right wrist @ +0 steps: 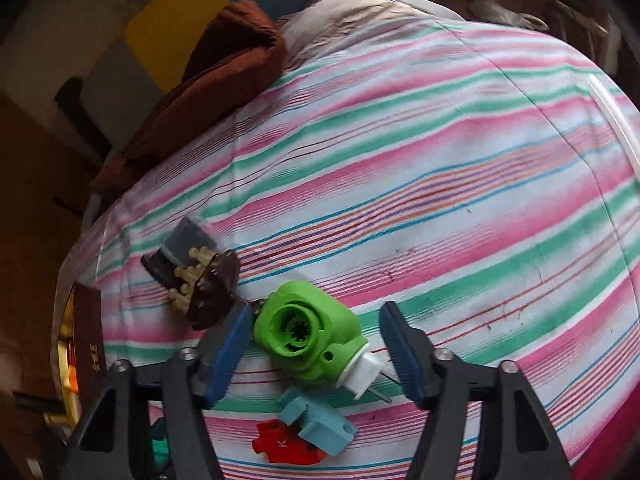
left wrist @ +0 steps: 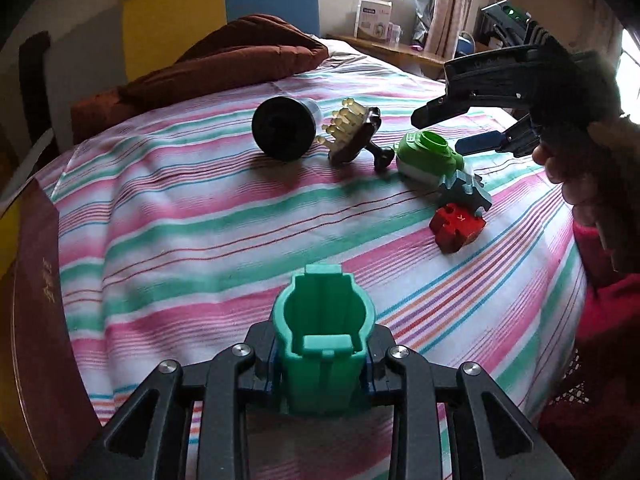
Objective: Organize rigid objects
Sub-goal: 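Grasp the green plug-in device with the right tool while the left carries the teal piece to the tray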
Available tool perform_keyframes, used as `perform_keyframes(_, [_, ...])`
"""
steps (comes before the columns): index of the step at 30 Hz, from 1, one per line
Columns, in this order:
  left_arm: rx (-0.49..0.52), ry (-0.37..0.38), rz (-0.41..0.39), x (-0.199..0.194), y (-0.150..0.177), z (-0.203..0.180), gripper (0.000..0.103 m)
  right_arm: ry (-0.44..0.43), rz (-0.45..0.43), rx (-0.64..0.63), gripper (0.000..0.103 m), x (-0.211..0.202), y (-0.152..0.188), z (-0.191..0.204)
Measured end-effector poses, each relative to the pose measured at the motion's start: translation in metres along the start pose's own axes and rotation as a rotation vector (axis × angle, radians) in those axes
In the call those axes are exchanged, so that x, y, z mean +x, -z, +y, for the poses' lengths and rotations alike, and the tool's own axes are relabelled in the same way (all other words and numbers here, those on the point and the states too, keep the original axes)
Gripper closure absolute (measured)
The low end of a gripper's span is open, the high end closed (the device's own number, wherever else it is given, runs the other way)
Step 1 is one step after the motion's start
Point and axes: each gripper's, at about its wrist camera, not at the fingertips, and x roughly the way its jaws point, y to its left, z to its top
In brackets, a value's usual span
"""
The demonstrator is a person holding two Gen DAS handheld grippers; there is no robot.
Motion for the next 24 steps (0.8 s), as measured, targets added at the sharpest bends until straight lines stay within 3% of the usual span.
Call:
perform_keyframes(13, [-0.014,0.020,-0.060,-0.004,0.010,0.004,0.072,0.178,0.094,-0.227,0.026,0.036,0.011,0.022])
perform_keyframes(16, [-0.005,0.011,-0.074,-0.004,0.012,0.003,0.072,0.179,0.073,-0.215,0.040,0.035,0.008,0.020])
perform_keyframes(24, [-0.012,0.006,-0.083,-0.006,0.014,0.002,0.071,0.191,0.075,-0.226,0.040,0.040,0.006,0.018])
